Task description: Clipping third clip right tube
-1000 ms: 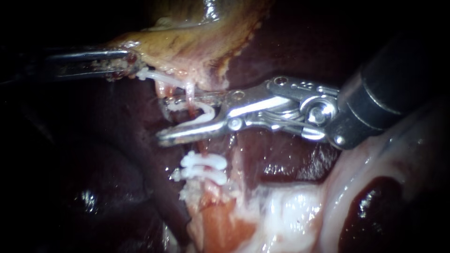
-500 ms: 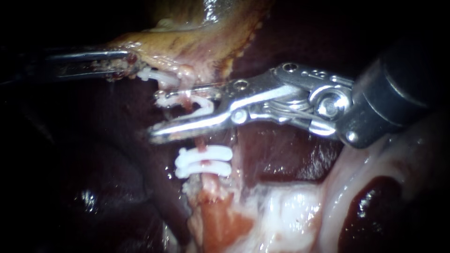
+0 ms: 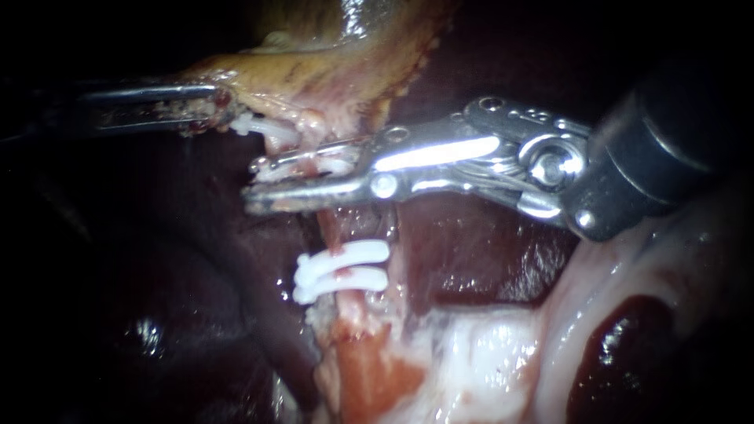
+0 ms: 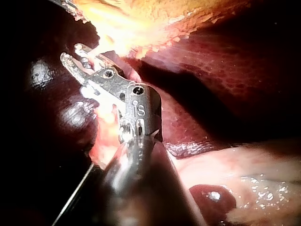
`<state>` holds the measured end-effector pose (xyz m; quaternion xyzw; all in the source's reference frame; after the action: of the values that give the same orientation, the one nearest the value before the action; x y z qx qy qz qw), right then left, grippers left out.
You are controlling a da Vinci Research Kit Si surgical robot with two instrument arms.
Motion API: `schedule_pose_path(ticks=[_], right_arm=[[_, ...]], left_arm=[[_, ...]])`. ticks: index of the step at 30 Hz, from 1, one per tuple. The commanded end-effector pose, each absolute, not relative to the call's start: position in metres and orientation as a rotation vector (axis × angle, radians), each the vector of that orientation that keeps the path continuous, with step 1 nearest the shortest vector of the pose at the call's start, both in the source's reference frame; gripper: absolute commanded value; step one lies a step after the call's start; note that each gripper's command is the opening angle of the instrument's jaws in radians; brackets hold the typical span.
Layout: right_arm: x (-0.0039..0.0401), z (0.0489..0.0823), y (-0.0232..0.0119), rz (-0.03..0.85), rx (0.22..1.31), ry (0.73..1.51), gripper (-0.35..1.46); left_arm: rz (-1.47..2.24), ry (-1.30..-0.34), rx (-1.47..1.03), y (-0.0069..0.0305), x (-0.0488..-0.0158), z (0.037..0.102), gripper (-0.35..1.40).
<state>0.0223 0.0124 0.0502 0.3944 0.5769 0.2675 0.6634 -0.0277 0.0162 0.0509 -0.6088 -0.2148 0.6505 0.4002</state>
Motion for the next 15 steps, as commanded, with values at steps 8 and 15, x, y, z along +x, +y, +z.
schedule_pose_path(ticks=[8,15], right_arm=[[0.0217,0.0502,0.0122,0.628,0.92,1.266,-0.35],[0.0218,0.0504,0.012,0.625,0.917,1.26,-0.35]], left_arm=[[1.645,-0.542,-1.539,0.0161,-0.0278,0.051,-0.35],[1.646,-0.541,-1.539,0.0161,-0.0279,0.051,-0.35]])
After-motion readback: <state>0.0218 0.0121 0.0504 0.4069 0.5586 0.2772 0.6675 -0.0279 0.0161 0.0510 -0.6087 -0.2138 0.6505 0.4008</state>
